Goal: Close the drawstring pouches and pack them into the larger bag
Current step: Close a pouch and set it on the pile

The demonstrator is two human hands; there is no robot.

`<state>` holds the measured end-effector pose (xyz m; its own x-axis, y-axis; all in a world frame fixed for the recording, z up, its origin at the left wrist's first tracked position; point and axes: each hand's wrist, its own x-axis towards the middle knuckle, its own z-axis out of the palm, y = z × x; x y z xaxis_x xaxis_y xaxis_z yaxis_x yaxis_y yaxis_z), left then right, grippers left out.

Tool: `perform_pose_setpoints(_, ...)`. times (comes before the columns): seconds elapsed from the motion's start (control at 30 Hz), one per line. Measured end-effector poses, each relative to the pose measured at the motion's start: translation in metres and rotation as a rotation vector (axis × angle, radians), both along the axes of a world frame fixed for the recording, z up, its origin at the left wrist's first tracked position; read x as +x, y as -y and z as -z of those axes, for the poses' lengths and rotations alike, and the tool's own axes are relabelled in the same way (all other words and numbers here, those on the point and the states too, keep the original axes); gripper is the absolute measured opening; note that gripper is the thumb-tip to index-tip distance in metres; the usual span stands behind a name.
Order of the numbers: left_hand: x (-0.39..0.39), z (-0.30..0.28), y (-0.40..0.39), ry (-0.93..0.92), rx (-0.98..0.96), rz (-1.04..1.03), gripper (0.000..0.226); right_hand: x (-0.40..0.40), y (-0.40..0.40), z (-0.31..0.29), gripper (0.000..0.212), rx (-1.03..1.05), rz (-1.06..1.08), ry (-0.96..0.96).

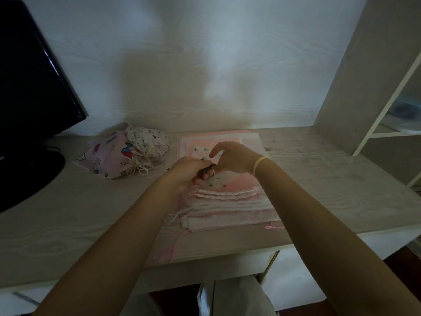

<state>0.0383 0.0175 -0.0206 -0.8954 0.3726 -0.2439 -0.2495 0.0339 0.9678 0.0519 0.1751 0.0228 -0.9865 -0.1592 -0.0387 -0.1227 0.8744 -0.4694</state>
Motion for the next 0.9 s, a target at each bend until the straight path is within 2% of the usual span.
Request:
perform_pose_setpoints(0.13, 0.0, 0.0, 0.003, 0.016, 0.027, -0.01, 0.02, 0.003, -0.002, -0.001, 0.036, -0.107, 0.005, 0.036)
perform_pose_setpoints(0.27, -0.001, 0.002, 0.003, 0.041, 0.005, -0.017, 0.019, 0.013, -0.005, -0.011, 0.016, -0.499, 0.07, -0.021)
perform_pose_setpoints(0.33, -0.002, 0.003, 0.003, 0.043, 0.0, -0.04, 0.018, 0.022, -0.008, -0.022, 0.019, -0.616, 0.004, 0.061)
perform_pose_setpoints(0.47, -0.002, 0.001, 0.003, -0.003, -0.022, -0.069, 0.015, 0.042, -0.015, -0.045, 0.027, -0.367, -0.274, 0.514)
perform_pose_setpoints(0.53, -0.001, 0.0, 0.002, -0.023, -0.036, -0.068, 0.018, 0.046, -0.019, -0.049, 0.032, -0.322, -0.241, 0.58)
perform_pose_setpoints(0.63, 0.001, -0.003, 0.0, -0.038, -0.046, -0.075, 0.017, 0.043, -0.02, -0.046, 0.034, -0.293, -0.086, 0.492)
perform_pose_setpoints(0.7, 0.003, -0.004, 0.0, -0.048, -0.049, -0.065, 0.016, 0.037, -0.017, -0.038, 0.031, -0.208, 0.004, 0.359)
perform_pose_setpoints(0.77, 0.003, -0.004, 0.001, -0.052, -0.044, -0.063, 0.014, 0.029, -0.012, -0.029, 0.032, -0.096, 0.034, 0.206)
perform_pose_setpoints(0.9, 0.003, -0.003, 0.001, -0.09, -0.057, -0.06, 0.01, 0.028, 0.003, -0.018, 0.039, 0.011, 0.027, 0.156)
